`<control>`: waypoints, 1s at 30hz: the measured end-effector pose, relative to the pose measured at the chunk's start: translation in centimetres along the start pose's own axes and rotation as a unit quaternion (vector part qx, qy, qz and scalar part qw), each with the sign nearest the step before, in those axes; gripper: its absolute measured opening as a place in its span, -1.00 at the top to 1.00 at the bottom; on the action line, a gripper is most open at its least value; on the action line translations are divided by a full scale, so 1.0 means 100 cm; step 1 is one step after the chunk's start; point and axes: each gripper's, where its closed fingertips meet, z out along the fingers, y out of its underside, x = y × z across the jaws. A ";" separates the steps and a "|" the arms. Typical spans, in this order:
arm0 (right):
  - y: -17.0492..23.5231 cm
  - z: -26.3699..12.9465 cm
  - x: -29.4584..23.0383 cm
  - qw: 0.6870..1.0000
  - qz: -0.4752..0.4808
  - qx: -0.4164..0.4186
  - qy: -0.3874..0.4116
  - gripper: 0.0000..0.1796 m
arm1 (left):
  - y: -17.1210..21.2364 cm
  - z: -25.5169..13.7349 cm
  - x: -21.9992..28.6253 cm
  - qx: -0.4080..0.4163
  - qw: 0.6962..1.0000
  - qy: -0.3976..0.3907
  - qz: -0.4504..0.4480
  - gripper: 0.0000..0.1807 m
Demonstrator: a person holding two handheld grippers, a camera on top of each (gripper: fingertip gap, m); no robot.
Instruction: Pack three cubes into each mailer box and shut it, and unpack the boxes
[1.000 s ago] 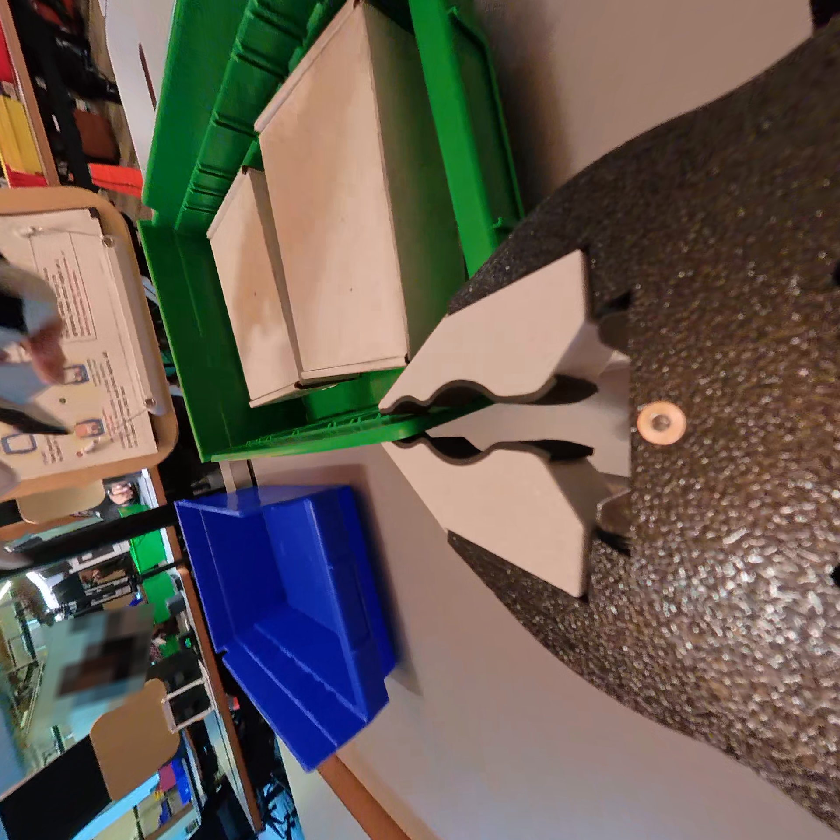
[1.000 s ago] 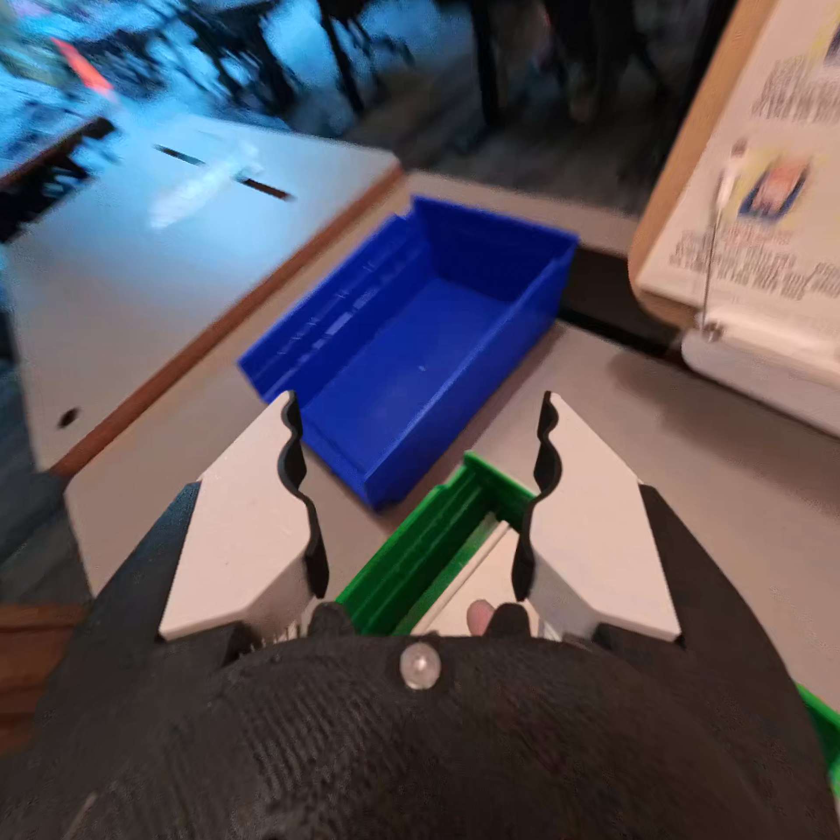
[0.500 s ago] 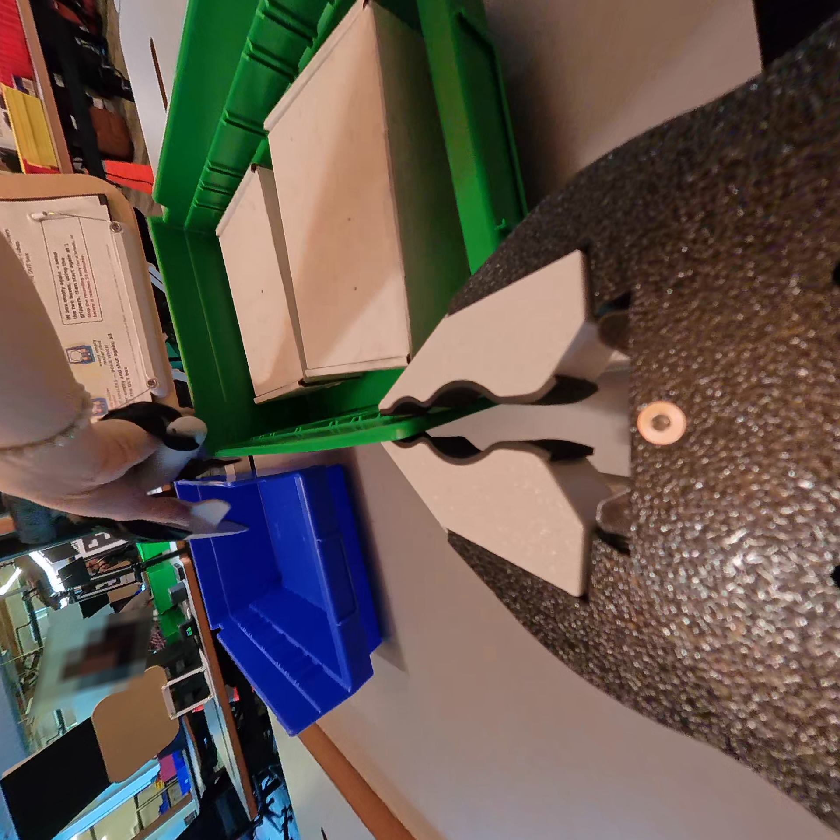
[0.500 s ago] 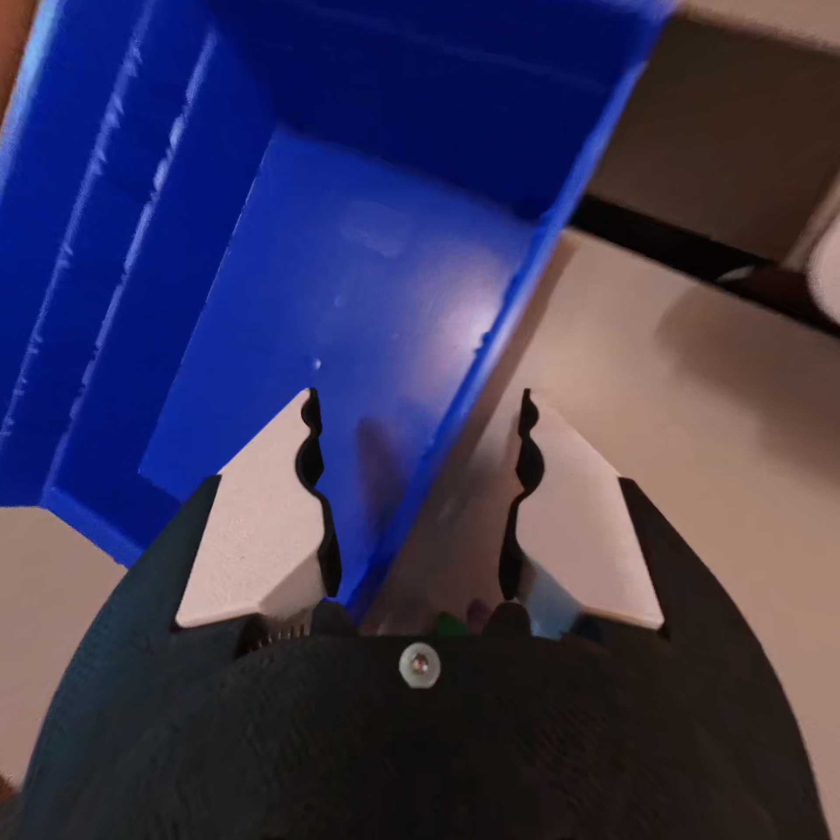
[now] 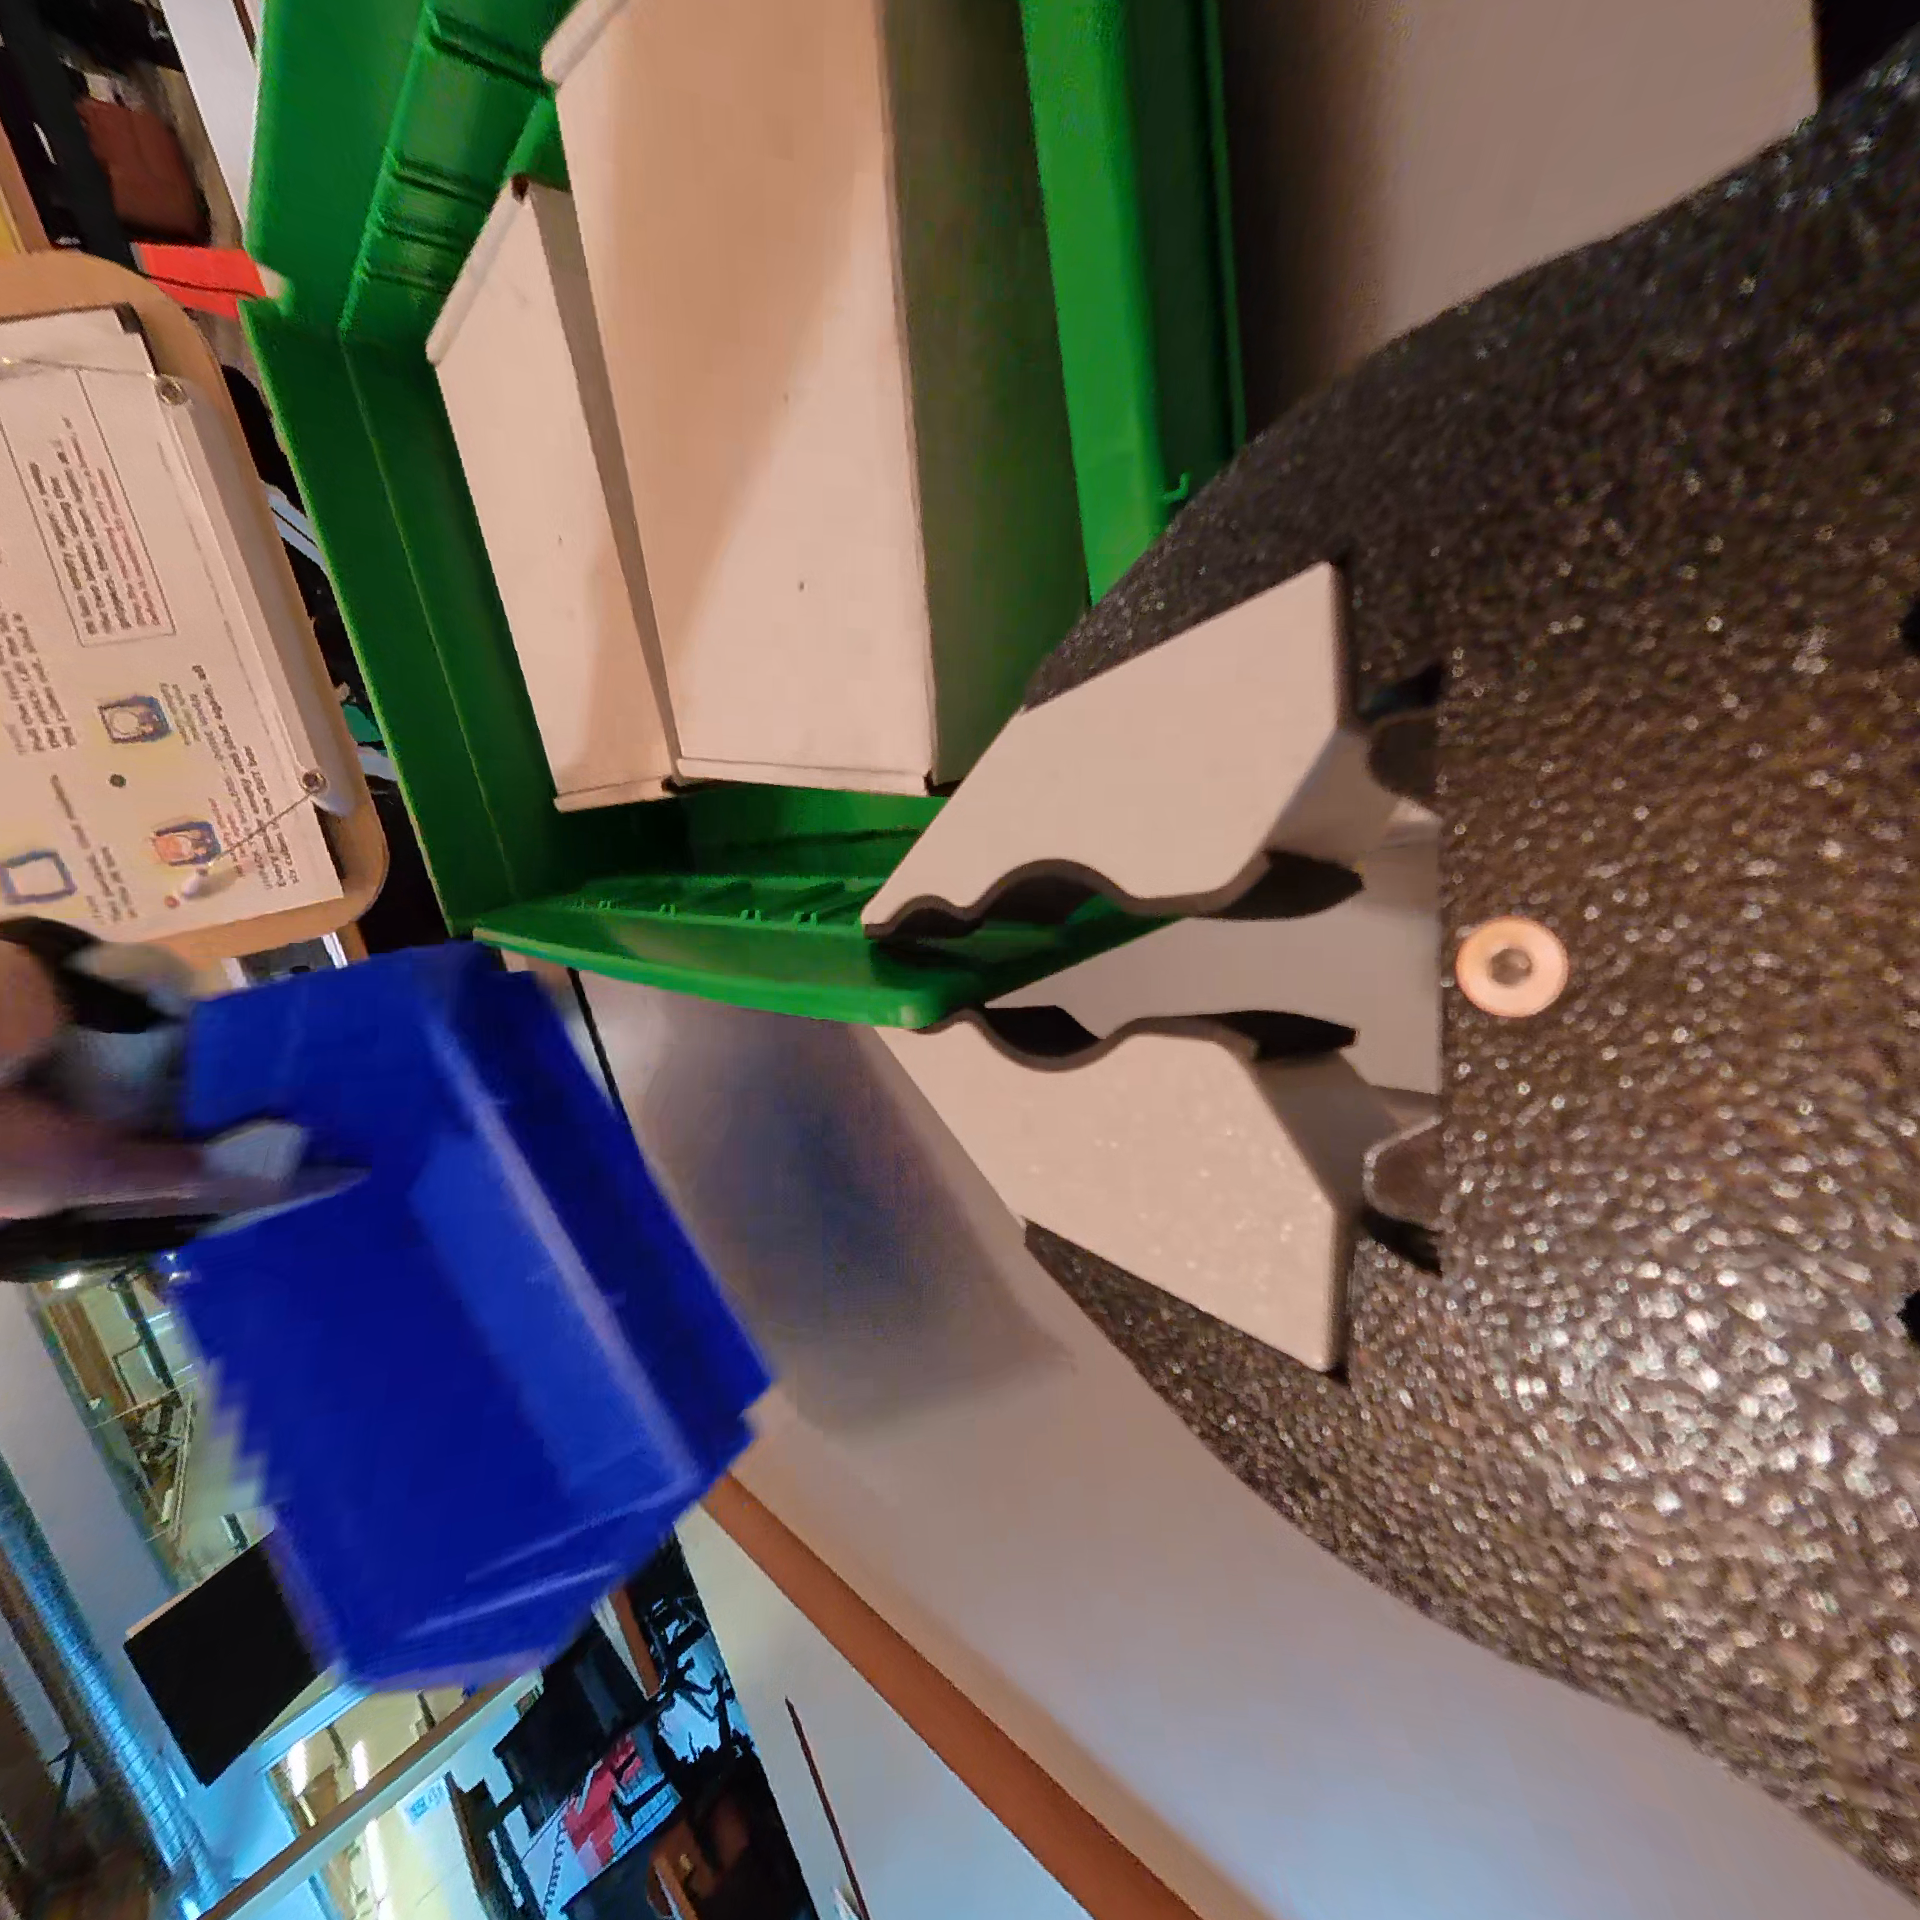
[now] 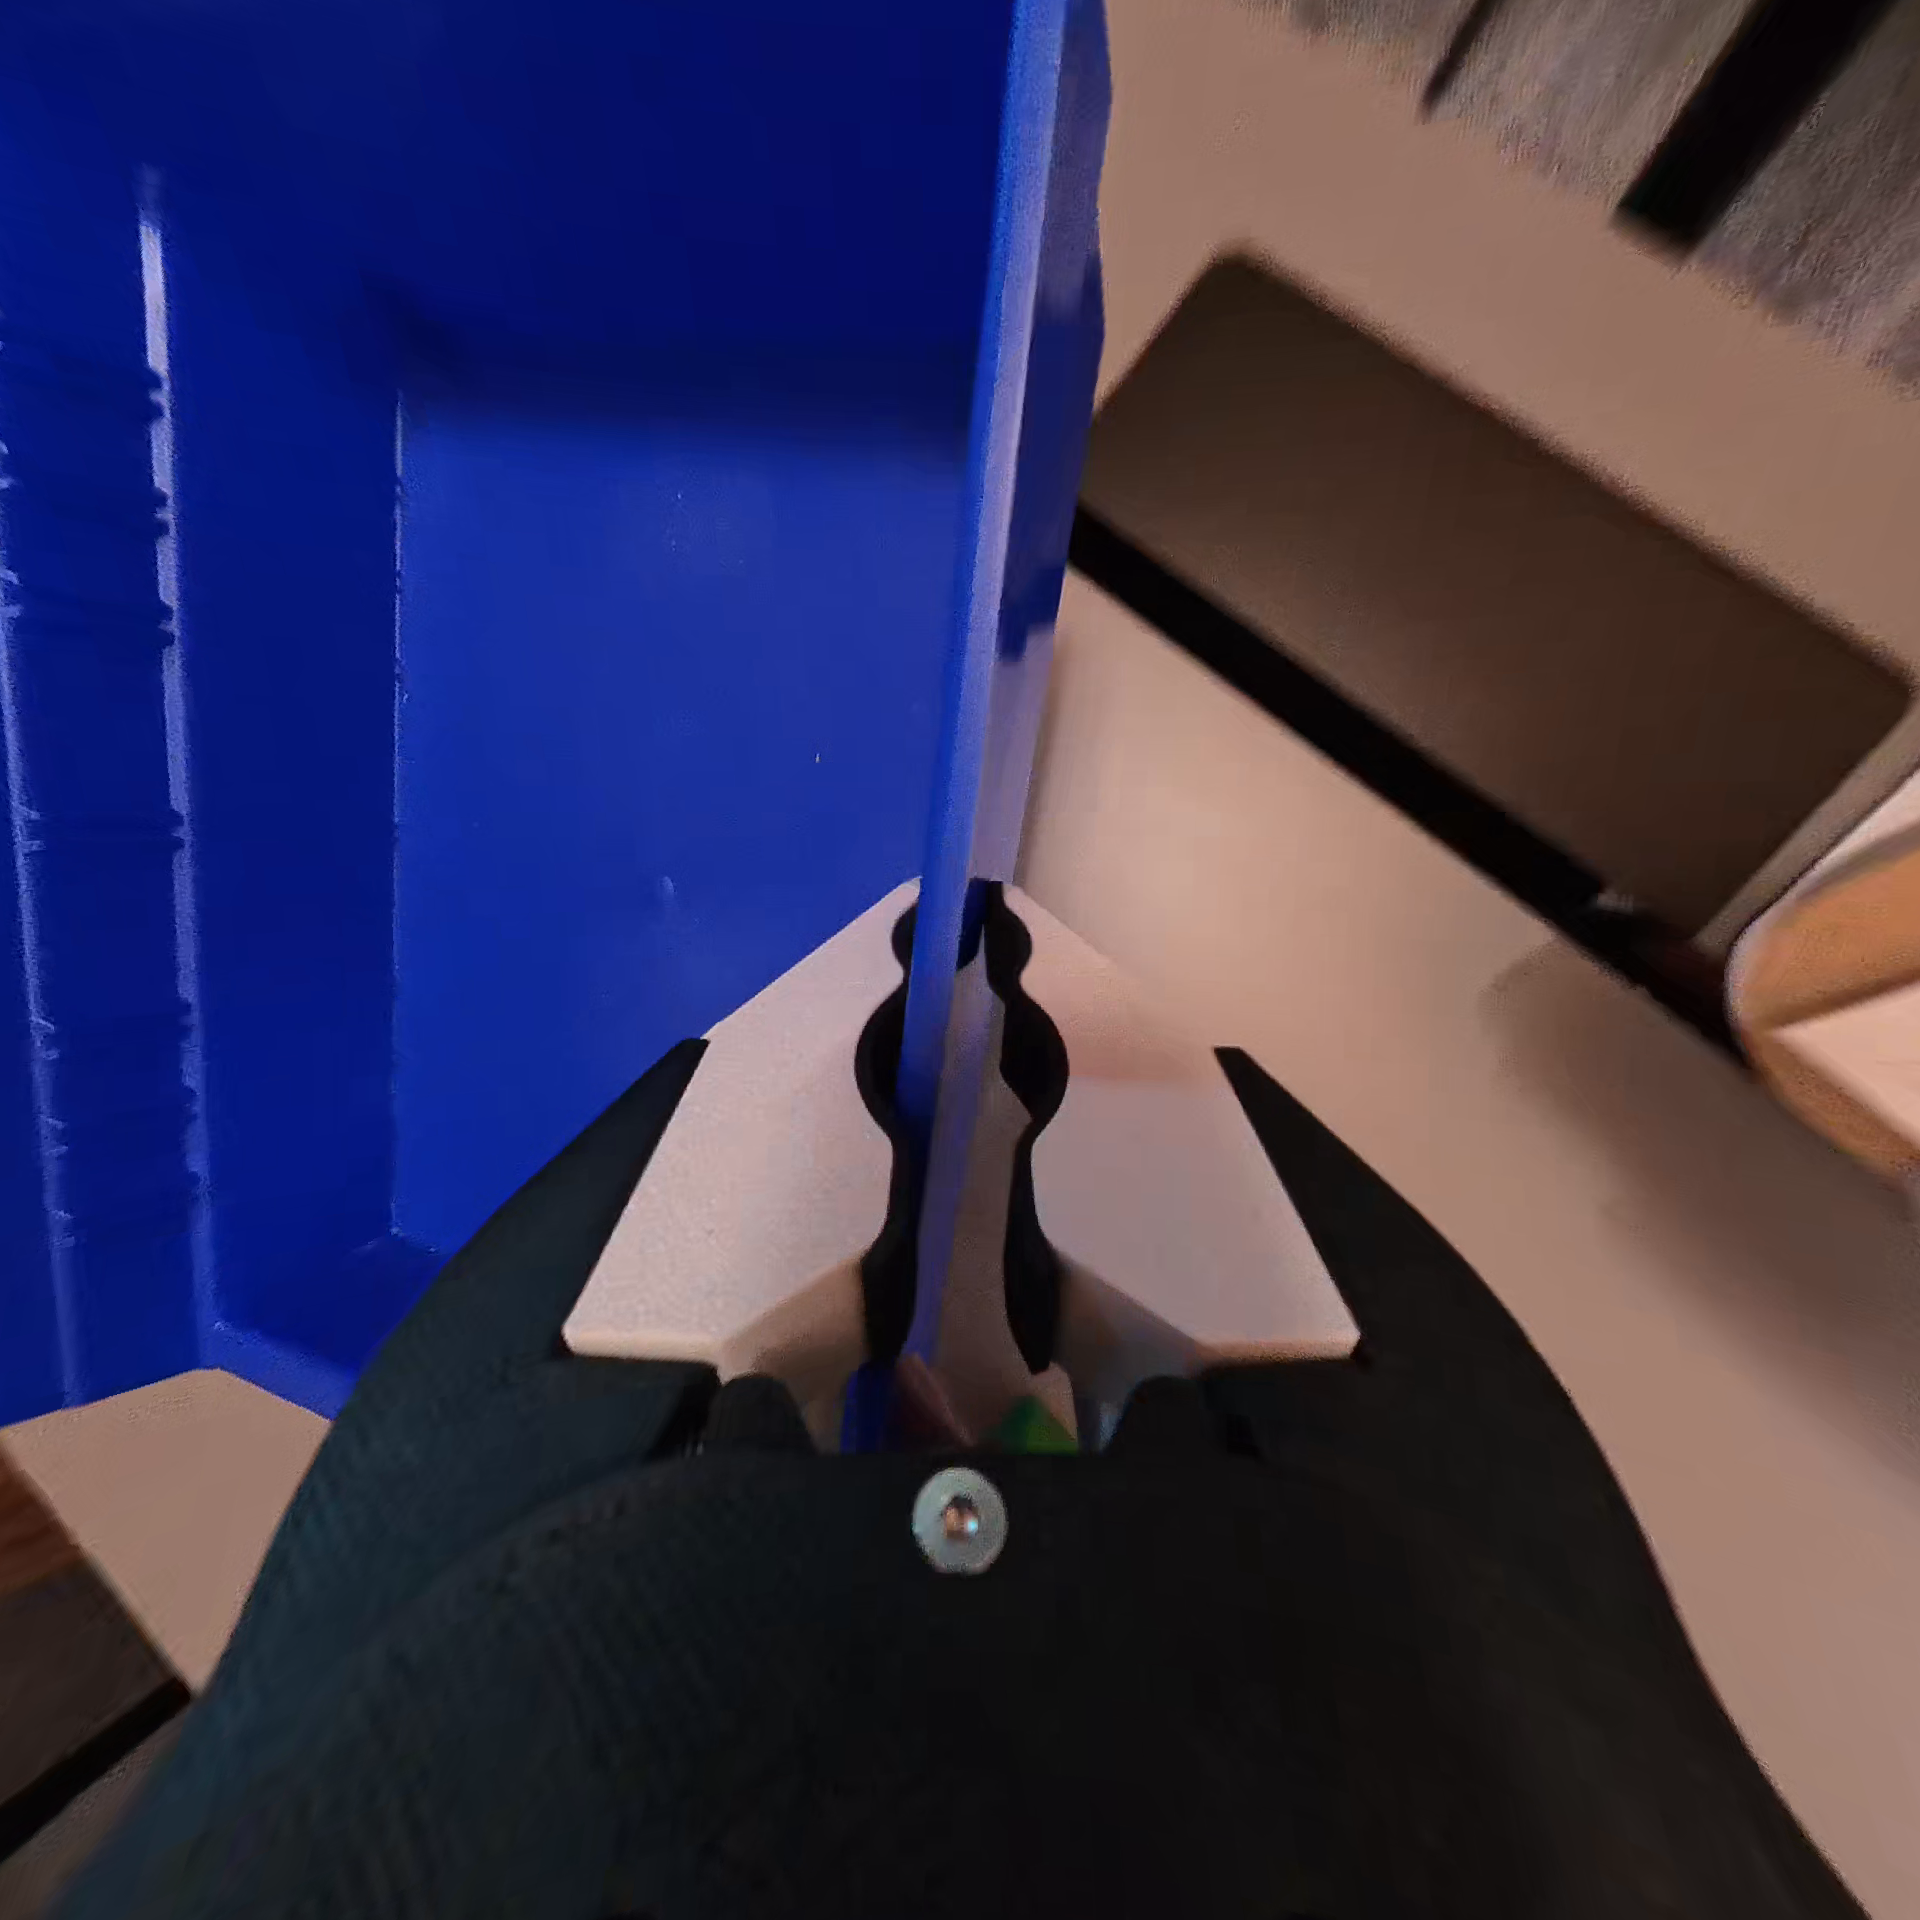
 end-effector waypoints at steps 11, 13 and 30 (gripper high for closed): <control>-0.006 -0.273 0.163 0.986 -0.013 0.164 -0.006 0.92 | 0.023 0.027 -0.086 -0.034 0.995 -0.034 -0.083 0.91; 0.041 -0.310 0.218 0.985 -0.014 0.162 0.056 0.92 | 0.028 0.038 -0.108 -0.043 0.993 -0.042 -0.101 0.91; 0.437 -0.306 0.498 0.949 0.286 -0.002 0.133 0.91 | 0.042 0.191 -0.225 -0.081 0.986 -0.078 -0.119 0.98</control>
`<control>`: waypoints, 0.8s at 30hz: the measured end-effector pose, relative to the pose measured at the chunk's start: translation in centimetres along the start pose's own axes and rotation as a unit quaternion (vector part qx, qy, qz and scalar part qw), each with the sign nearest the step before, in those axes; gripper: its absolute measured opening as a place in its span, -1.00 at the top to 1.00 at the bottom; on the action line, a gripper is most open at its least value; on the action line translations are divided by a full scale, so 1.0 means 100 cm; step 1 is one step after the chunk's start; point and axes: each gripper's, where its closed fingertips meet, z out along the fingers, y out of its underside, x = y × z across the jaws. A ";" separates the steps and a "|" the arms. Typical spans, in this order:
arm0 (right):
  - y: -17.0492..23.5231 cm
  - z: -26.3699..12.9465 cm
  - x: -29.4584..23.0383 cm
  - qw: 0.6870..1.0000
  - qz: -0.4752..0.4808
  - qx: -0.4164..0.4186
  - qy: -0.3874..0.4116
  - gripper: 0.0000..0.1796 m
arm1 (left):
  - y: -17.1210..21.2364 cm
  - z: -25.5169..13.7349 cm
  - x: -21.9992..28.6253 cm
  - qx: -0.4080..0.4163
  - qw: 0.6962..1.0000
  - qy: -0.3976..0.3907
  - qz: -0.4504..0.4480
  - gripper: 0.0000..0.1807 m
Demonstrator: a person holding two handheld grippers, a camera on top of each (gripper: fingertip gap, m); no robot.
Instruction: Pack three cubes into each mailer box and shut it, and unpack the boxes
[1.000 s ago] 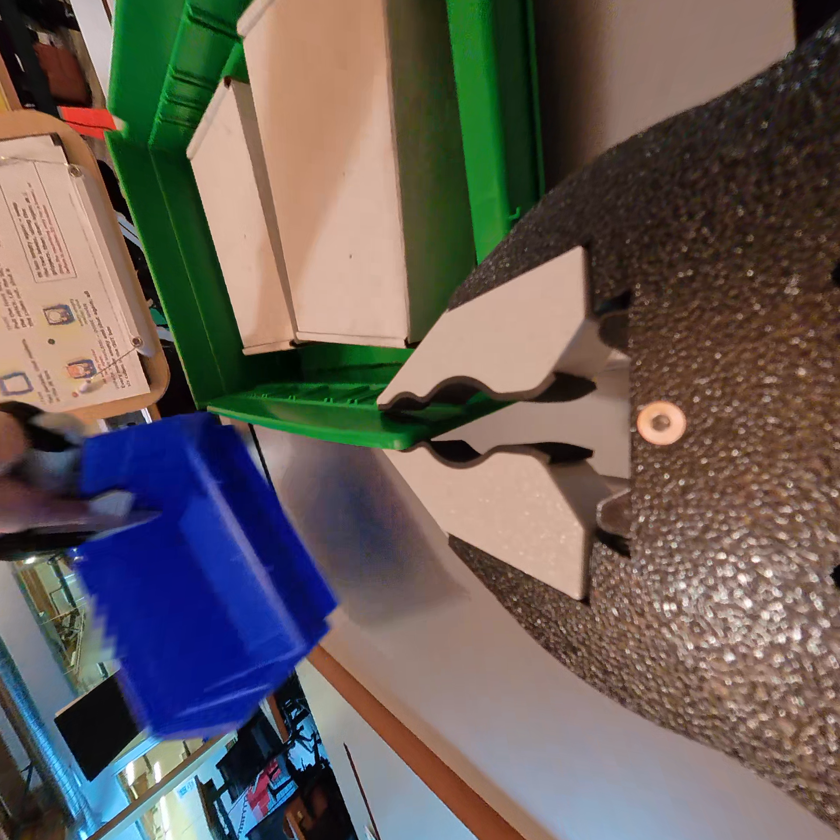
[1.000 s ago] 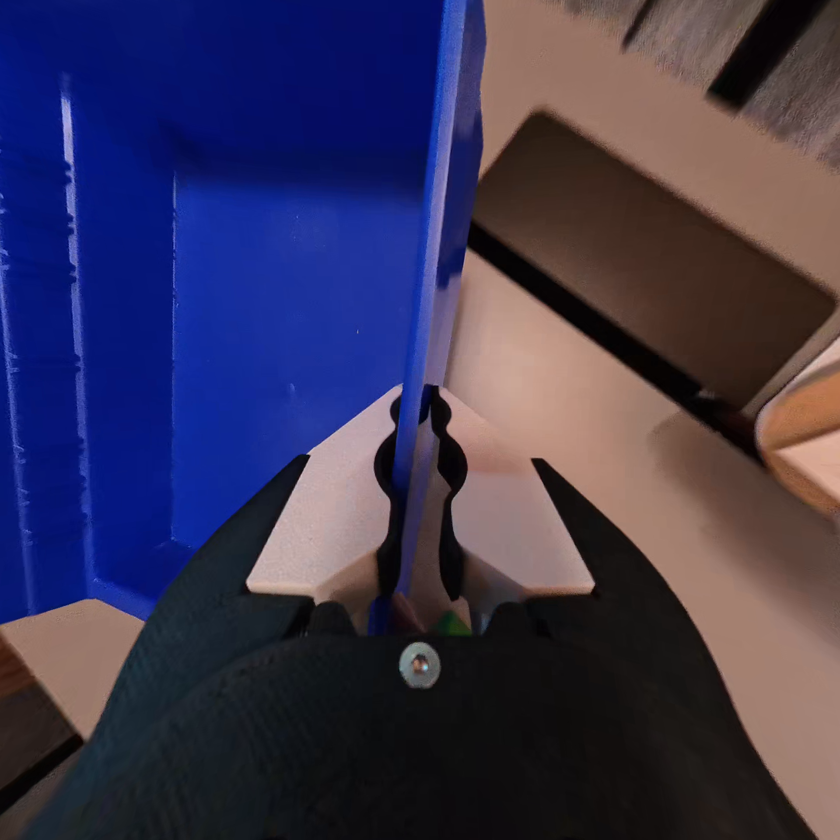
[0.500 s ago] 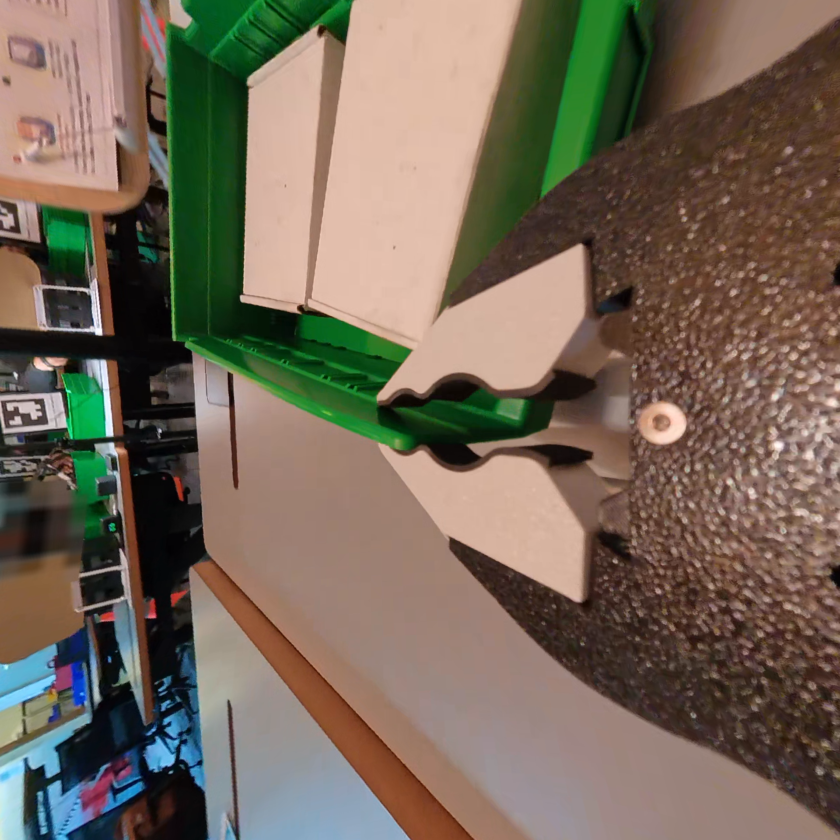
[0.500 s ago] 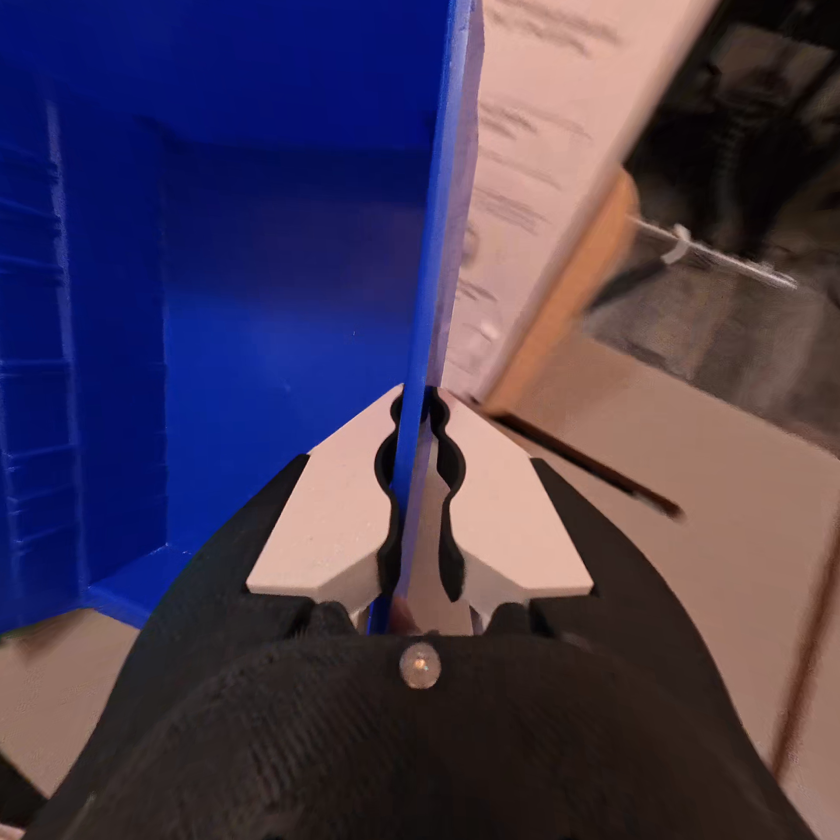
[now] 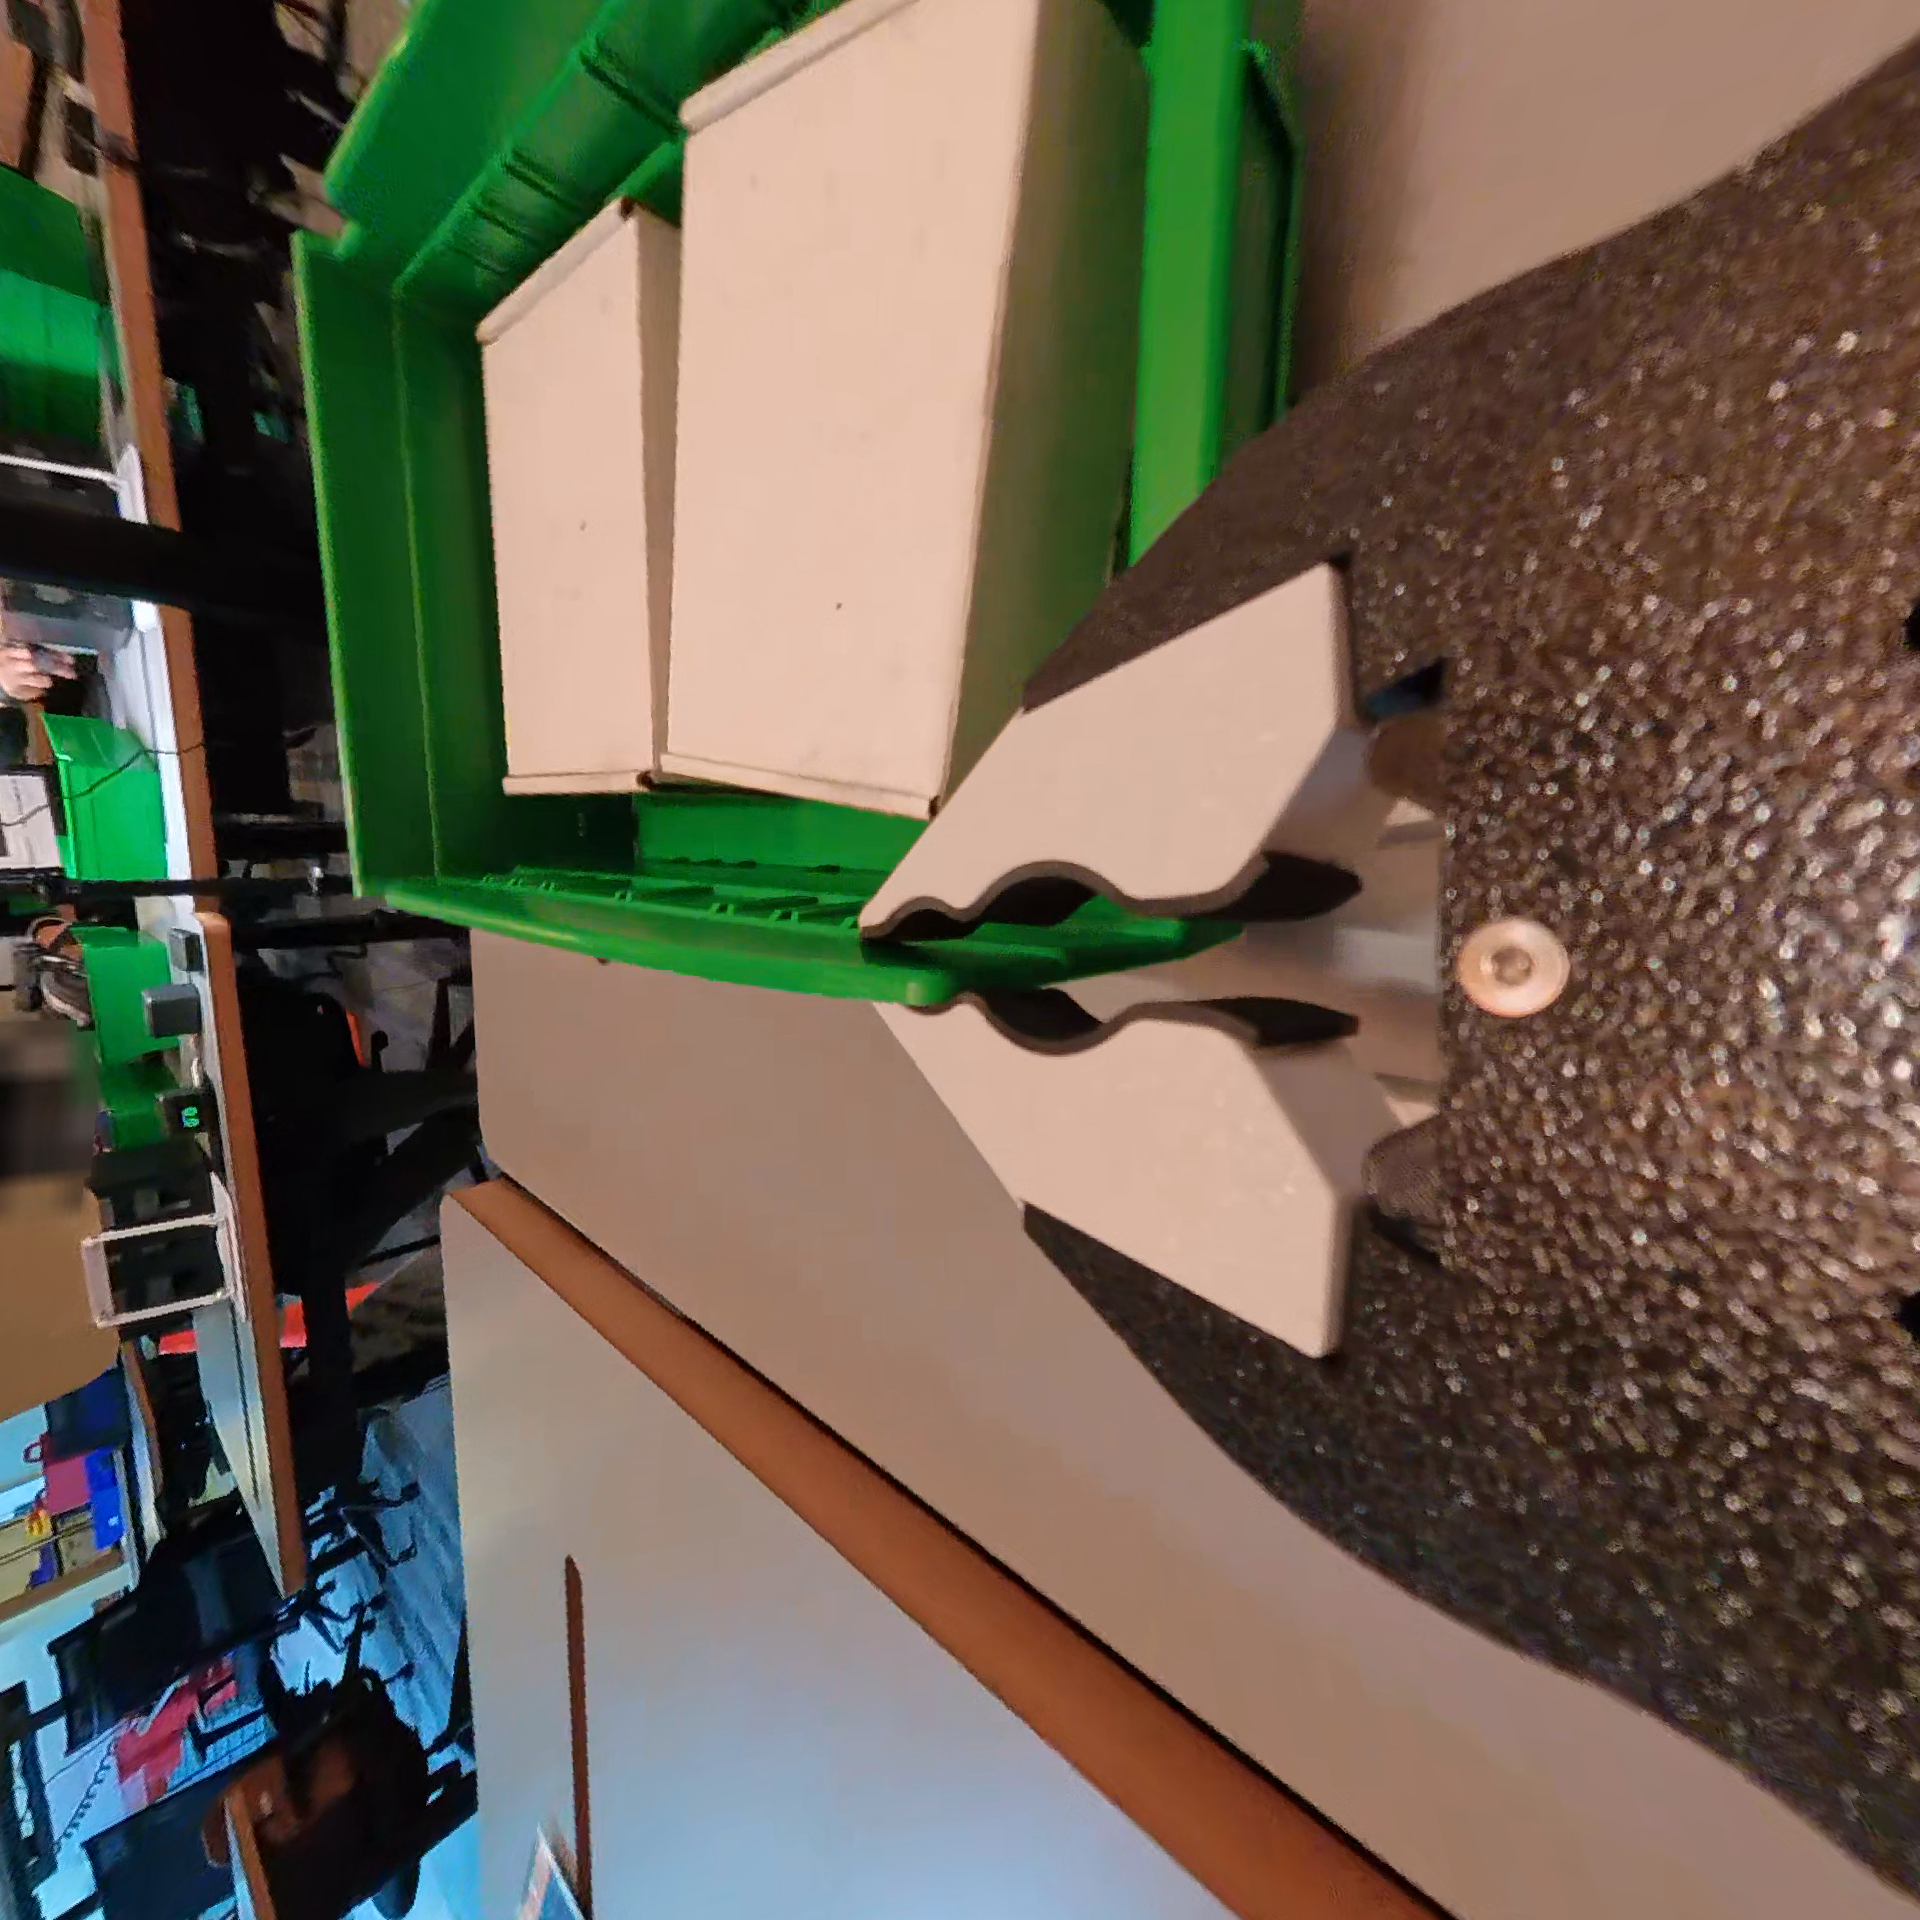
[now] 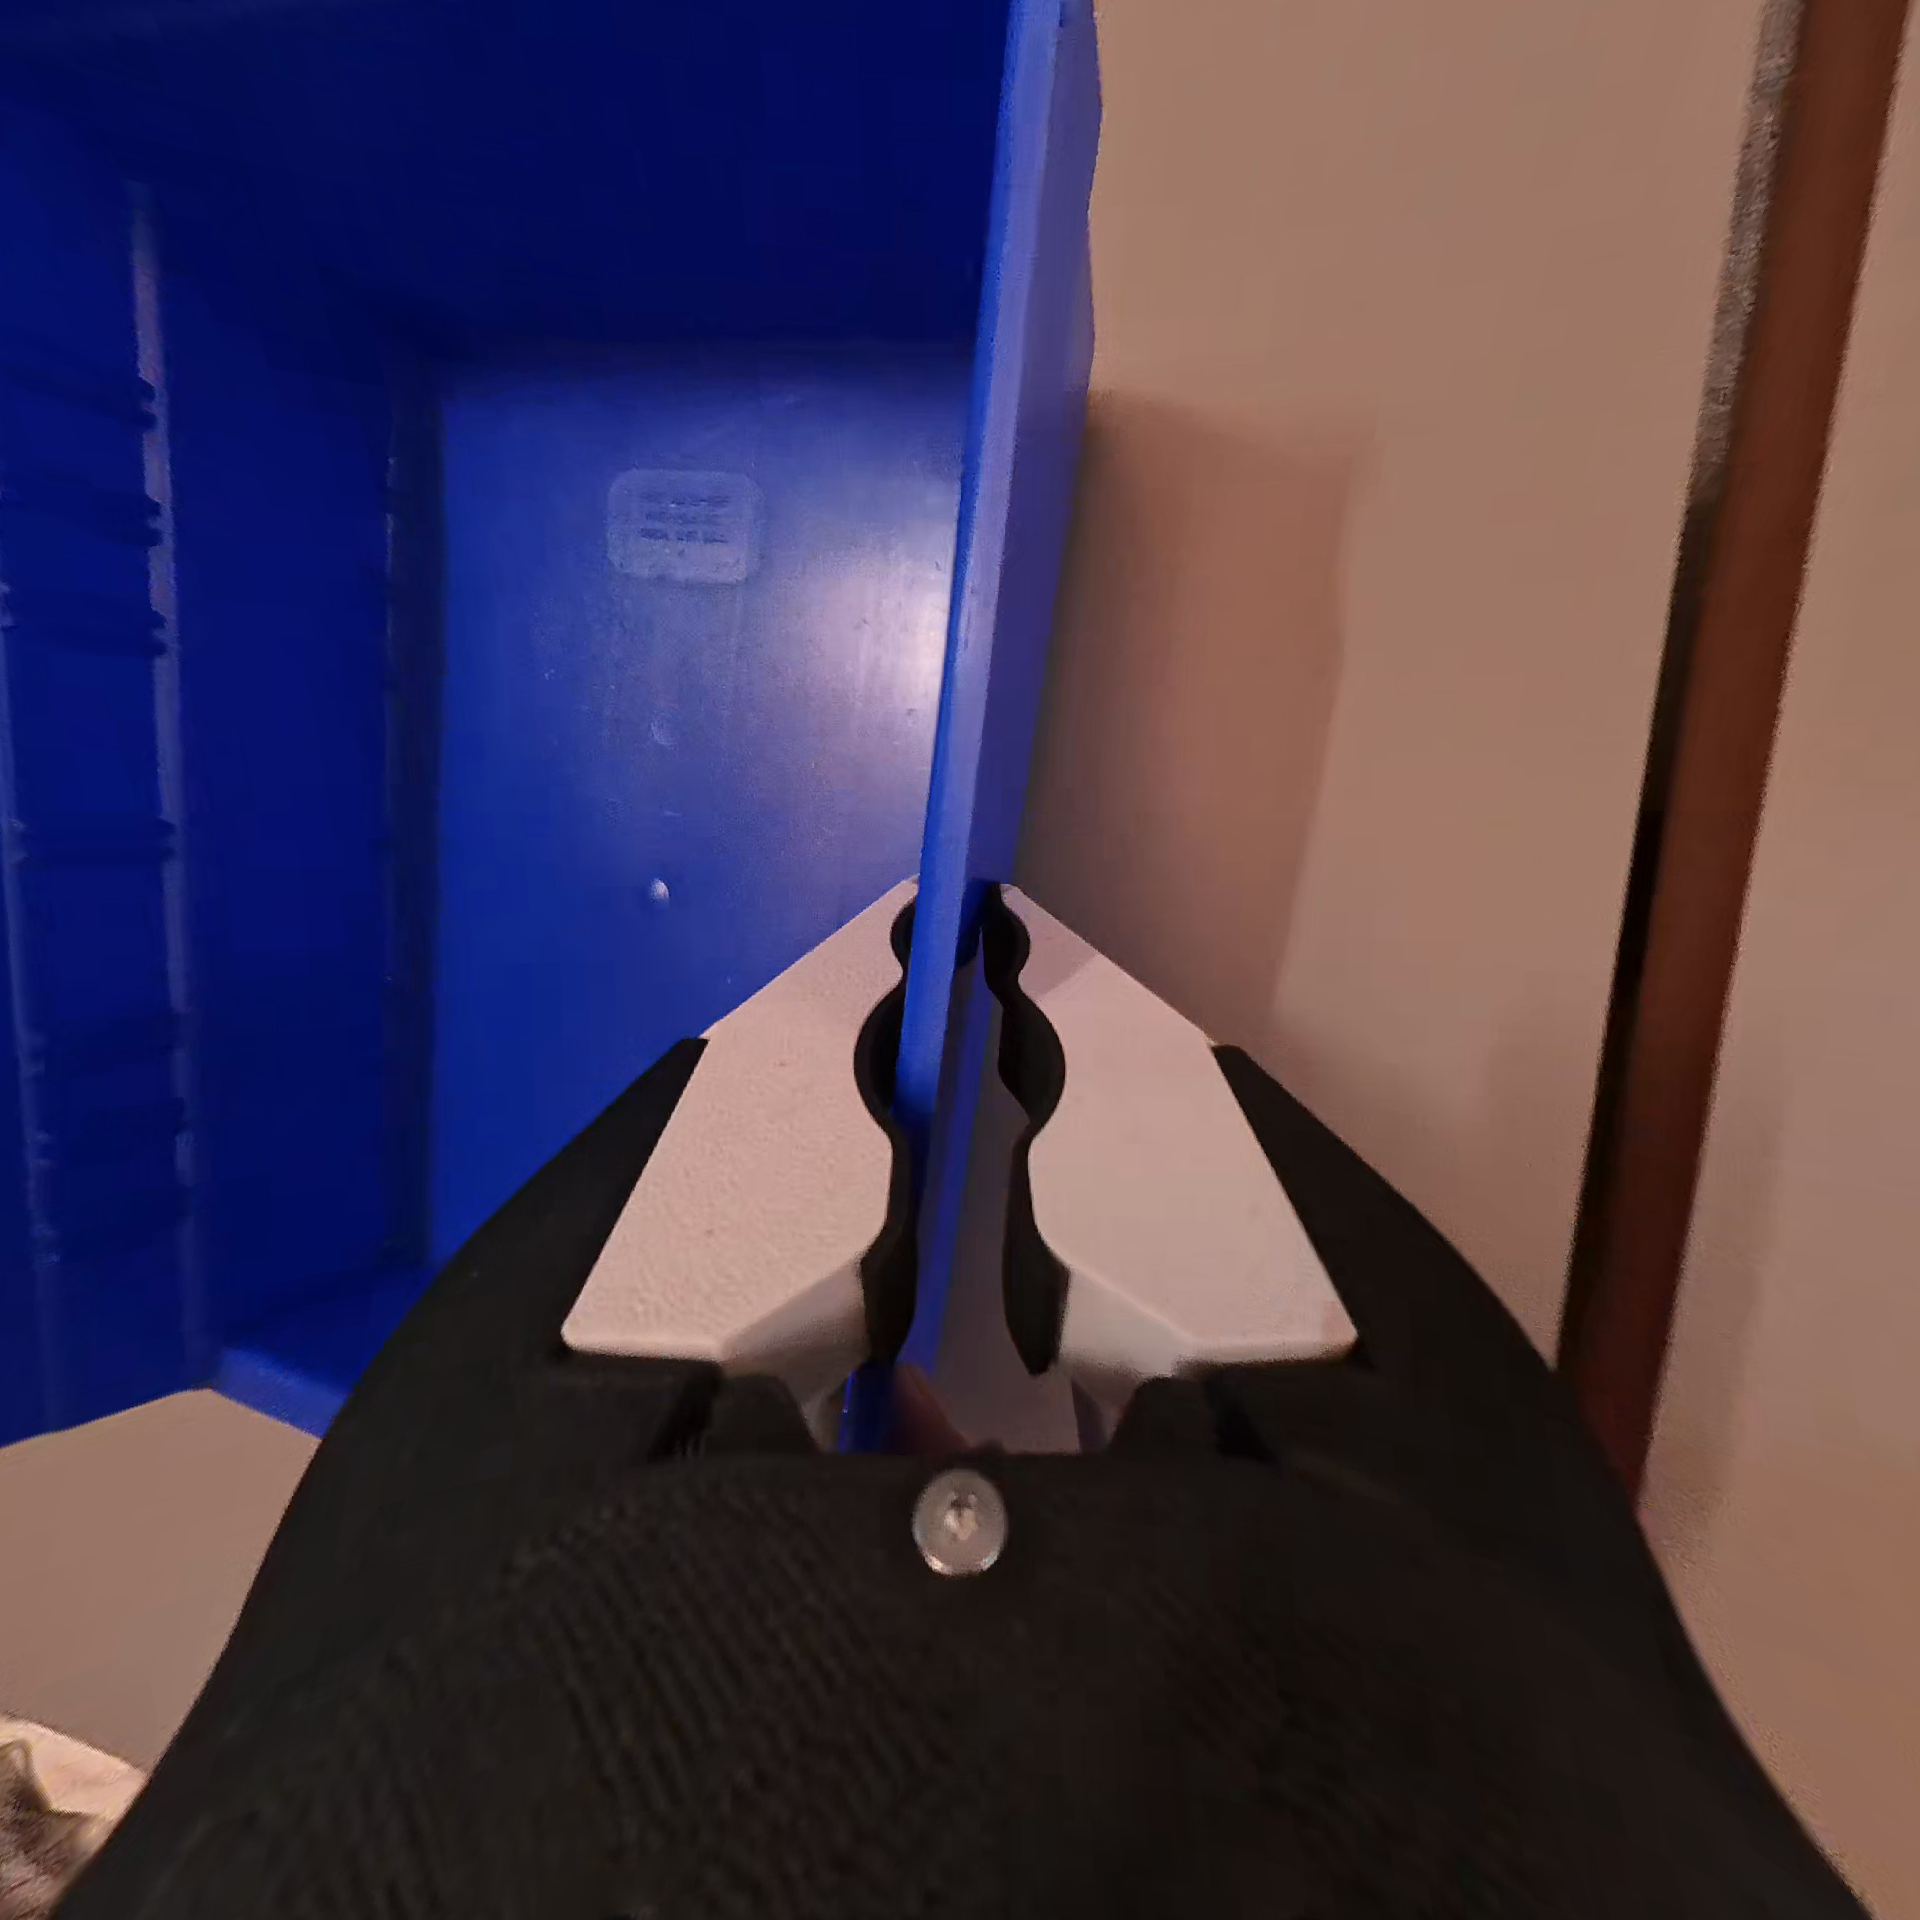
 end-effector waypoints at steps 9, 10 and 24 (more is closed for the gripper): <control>-0.036 0.021 0.021 0.993 -0.098 0.020 0.069 0.94 | -0.007 0.031 -0.016 -0.004 0.999 0.015 0.044 0.98; -0.040 0.023 0.020 0.993 -0.098 0.021 0.069 0.94 | -0.007 0.032 -0.018 -0.003 0.999 0.018 0.049 0.98; -0.080 -0.080 -0.004 0.900 -0.265 0.188 0.291 -0.15 | -0.005 0.032 -0.019 -0.065 0.990 0.076 0.095 0.77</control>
